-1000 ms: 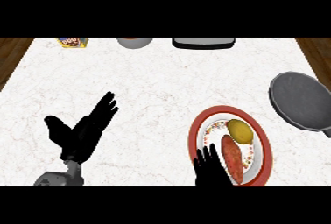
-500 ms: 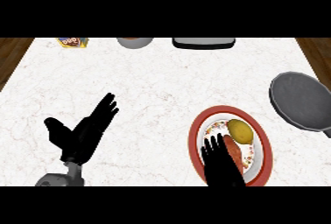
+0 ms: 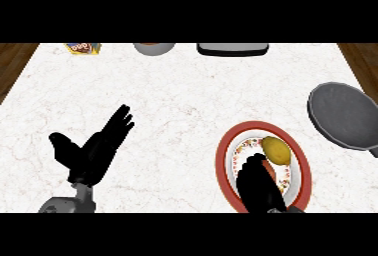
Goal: Pick the sweet potato from the plate and place it in the pan
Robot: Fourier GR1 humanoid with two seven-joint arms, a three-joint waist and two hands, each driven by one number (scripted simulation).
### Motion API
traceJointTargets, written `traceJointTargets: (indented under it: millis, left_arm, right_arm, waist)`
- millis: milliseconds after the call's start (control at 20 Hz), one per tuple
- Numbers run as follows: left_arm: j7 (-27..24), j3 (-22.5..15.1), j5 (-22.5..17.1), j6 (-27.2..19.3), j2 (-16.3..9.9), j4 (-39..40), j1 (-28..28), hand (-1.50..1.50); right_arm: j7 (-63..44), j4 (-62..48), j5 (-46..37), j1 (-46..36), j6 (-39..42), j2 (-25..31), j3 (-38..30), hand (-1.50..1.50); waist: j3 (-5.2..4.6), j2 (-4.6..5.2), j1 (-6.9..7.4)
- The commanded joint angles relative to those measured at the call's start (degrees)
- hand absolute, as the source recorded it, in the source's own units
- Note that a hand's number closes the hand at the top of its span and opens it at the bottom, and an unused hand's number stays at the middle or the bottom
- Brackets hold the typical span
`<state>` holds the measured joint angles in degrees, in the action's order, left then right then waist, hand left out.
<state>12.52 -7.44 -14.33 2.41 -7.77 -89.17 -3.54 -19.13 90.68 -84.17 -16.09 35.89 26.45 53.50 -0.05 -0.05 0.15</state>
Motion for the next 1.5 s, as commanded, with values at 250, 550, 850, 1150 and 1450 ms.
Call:
traceJointTargets:
  millis: [250,550,850,1150,1450]
  left_arm:
    - [2.28,1.4,0.53,-0.46,0.71,-0.94,-1.79,0.0]
    - [-1.44,0.03,1.78,-0.46,2.69,0.69,1.01,0.0]
    - [0.19,3.47,0.22,-0.76,0.2,-0.93,1.74,0.0]
    - [2.5,0.96,0.54,0.04,1.11,-1.27,-0.19,0.0]
    - [-1.08,0.42,1.64,0.72,1.88,0.59,1.78,0.0]
  right_arm:
    - [9.59,-10.23,-7.23,-3.54,-13.22,1.43,0.21,1.5]
    - [-0.97,-6.3,-2.38,2.03,-12.3,-7.17,-11.2,1.5]
    - [-20.52,-3.39,7.33,6.33,-21.31,-23.49,-32.72,1.5]
    - [-31.63,6.26,2.6,0.18,-33.65,-26.28,-33.0,1.5]
    - [-32.19,13.74,8.63,3.19,-46.77,-26.41,-34.78,1.5]
  waist:
    - [0.06,0.08,0.19]
    - [0.12,0.05,-1.18]
    - [0.42,-0.21,-3.62]
    - [0.12,-0.23,-0.94]
    - [0.1,-0.01,-0.48]
